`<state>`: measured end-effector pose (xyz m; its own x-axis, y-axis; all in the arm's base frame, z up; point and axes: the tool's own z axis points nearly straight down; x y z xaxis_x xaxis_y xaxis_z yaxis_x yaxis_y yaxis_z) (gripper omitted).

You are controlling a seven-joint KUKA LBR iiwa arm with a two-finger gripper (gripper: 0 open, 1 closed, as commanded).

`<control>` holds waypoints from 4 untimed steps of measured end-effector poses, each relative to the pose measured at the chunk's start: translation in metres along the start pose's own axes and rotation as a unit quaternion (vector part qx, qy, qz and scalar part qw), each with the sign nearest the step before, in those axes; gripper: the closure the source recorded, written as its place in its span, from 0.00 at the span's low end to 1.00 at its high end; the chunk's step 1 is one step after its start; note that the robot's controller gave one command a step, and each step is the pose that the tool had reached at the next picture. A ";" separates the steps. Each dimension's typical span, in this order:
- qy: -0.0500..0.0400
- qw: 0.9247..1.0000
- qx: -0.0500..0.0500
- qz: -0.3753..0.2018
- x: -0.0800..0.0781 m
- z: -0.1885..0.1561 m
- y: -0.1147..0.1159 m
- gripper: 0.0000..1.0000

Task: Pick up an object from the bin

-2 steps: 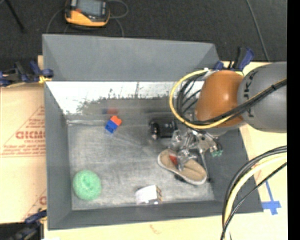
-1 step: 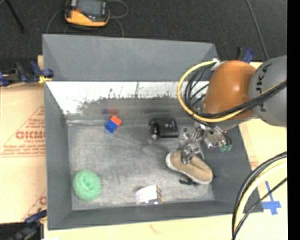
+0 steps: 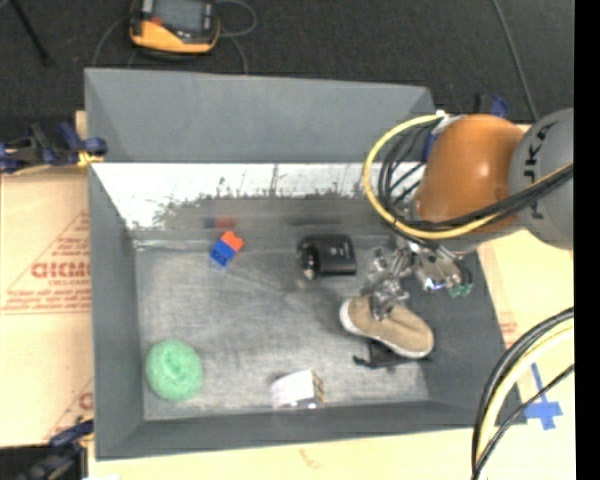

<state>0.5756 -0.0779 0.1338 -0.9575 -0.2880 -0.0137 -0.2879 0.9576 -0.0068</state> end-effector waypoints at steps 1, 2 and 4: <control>0.008 1.000 -0.004 0.000 -0.006 0.018 0.005 1.00; 0.008 1.000 -0.004 -0.004 0.003 -0.039 -0.003 1.00; 0.000 0.999 -0.003 0.055 -0.024 0.031 -0.031 1.00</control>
Offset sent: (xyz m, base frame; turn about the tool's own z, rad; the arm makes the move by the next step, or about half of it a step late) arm -0.0127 -0.0173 0.0887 -0.0161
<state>0.6076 -0.1005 0.1031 -0.9832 -0.1819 -0.0131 -0.1819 0.9833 -0.0001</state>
